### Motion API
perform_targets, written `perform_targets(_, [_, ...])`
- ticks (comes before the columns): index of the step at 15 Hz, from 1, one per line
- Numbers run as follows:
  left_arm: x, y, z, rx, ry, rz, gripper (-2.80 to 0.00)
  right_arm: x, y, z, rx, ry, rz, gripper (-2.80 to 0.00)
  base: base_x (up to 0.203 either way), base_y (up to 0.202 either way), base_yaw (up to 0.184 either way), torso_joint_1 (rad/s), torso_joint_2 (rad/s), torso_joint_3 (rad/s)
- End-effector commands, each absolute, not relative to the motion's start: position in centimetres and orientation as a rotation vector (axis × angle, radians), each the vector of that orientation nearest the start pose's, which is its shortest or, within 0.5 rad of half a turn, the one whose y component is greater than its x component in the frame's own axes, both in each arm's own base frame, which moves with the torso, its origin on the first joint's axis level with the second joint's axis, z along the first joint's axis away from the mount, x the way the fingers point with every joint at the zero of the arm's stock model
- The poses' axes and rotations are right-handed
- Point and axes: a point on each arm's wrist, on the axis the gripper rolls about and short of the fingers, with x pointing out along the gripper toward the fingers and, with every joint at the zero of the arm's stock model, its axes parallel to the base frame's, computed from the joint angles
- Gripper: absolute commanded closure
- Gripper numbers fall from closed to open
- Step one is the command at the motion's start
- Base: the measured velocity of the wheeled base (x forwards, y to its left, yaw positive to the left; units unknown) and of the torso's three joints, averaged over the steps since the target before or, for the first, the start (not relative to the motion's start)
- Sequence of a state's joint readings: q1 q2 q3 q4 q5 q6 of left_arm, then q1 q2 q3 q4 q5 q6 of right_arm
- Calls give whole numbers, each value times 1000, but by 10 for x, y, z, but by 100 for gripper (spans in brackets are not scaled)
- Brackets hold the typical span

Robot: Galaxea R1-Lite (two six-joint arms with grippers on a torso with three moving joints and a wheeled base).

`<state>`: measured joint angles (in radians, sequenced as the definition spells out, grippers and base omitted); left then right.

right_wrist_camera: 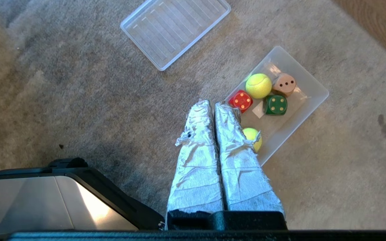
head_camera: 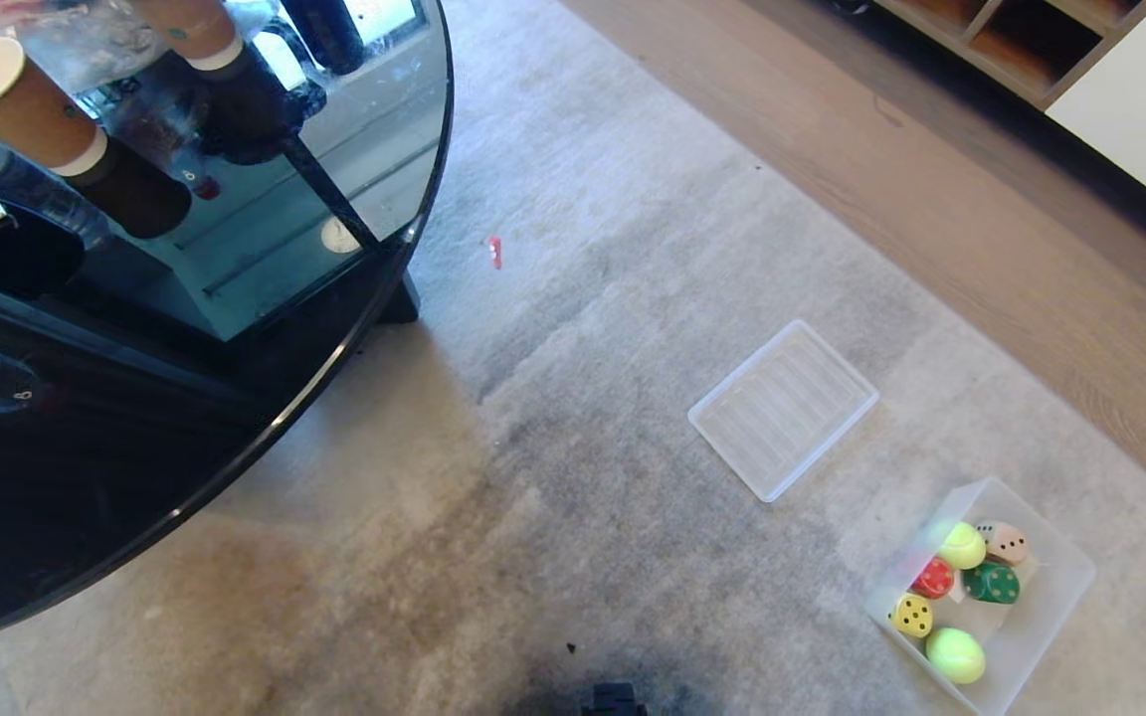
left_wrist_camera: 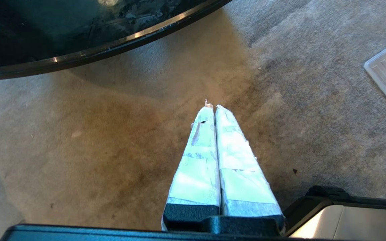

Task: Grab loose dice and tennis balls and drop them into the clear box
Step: Close the lid

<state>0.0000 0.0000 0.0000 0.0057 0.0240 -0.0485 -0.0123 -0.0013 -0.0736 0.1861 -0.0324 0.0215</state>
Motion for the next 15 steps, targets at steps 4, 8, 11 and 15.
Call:
perform_targets(4, [-23,1,75,-54,7,28,0,-30,0,76,20,112,-46,0,0,0,0,4,3,-195])
perform_targets(8, [-23,1,75,-54,7,28,0,-30,0,76,20,112,-46,0,0,0,0,1,4,-200])
perform_targets(11, [-23,1,75,-46,6,25,0,-30,0,76,20,112,-46,0,0,0,0,2,3,-193])
perform_targets(15, [-23,0,75,-28,6,18,0,-30,0,76,16,112,-41,0,0,0,0,4,0,-147])
